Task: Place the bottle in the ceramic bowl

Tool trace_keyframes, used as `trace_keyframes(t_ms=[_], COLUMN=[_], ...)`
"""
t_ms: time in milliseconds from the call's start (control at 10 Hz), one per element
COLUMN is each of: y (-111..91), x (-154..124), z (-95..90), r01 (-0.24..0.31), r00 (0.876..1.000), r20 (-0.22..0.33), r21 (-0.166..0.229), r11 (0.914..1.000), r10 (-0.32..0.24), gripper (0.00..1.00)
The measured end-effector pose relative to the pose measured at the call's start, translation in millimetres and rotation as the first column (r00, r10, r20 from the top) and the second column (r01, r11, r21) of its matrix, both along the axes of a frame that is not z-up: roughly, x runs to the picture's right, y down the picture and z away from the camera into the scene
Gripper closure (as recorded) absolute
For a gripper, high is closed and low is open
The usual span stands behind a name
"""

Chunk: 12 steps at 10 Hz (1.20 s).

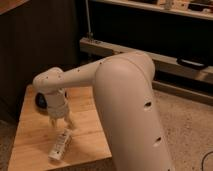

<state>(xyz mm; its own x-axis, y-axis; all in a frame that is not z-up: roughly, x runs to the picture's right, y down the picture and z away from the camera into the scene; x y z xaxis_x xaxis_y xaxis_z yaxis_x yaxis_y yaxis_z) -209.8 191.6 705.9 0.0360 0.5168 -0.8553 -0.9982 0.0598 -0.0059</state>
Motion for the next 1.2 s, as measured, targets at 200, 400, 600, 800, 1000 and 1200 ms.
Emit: trace_keyframes(t_ms=[200,400,600,800,1000,1200], y=[8,13,20,30,32,28], x=[2,0,-1,3,0,-3], z=[-6.7,-13.4,-16.5,-17.9,-19.7,-22.4], r01=[-0.027,-0.094,-0.138,-0.149,-0.159,-0.175], r00=[0.999,0.995,0.989,0.985,0.981,0.975], r20=[-0.021,0.021,0.071,0.109,0.144,0.174], r21=[0.022,0.085,0.145,0.177,0.208,0.237], r11=[0.9994,0.9919,0.9799,0.9729,0.9651,0.9556], r10=[0.028,0.093,0.128,0.131,0.13,0.135], gripper=[0.35,0.35,0.35,0.35,0.35,0.35])
